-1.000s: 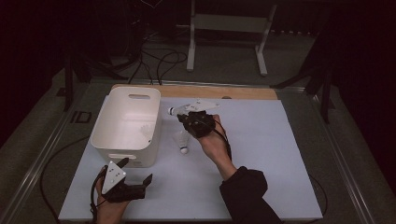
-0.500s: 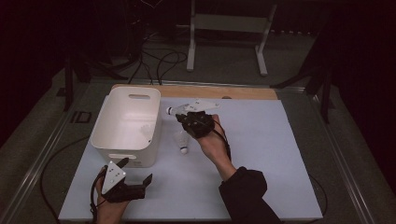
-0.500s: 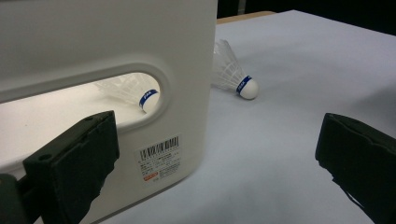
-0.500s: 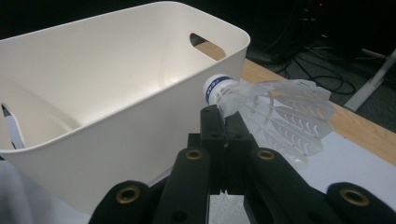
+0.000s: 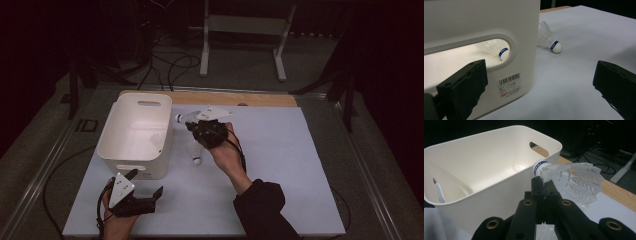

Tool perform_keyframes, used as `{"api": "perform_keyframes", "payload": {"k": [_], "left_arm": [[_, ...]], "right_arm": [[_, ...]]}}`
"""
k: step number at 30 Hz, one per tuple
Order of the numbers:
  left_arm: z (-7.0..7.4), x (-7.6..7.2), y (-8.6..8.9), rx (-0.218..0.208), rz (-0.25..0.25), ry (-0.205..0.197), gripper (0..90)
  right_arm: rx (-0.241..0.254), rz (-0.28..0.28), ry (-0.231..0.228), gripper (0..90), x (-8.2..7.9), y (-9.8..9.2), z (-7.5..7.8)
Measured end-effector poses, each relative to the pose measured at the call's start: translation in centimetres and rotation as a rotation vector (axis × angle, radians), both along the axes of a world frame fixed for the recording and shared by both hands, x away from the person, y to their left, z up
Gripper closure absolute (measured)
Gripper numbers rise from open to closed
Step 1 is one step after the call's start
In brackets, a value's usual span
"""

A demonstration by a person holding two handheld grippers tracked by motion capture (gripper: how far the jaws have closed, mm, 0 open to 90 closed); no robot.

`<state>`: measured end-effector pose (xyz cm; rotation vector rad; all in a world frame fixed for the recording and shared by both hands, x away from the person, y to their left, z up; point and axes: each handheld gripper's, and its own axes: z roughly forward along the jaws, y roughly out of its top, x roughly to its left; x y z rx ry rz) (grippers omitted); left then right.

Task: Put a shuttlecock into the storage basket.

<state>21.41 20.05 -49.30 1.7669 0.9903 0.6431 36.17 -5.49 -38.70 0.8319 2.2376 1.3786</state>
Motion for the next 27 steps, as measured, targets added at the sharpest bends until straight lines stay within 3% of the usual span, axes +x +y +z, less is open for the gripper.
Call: {"api": "perform_keyframes", "payload": {"k": [27], "left_arm": [[0.0, 0.0, 0.0, 0.003, -0.002, 0.001, 0.1]], "right_arm": [[0.006, 0.052, -0.039, 89.5, -1.2, 1.0, 1.3]]}}
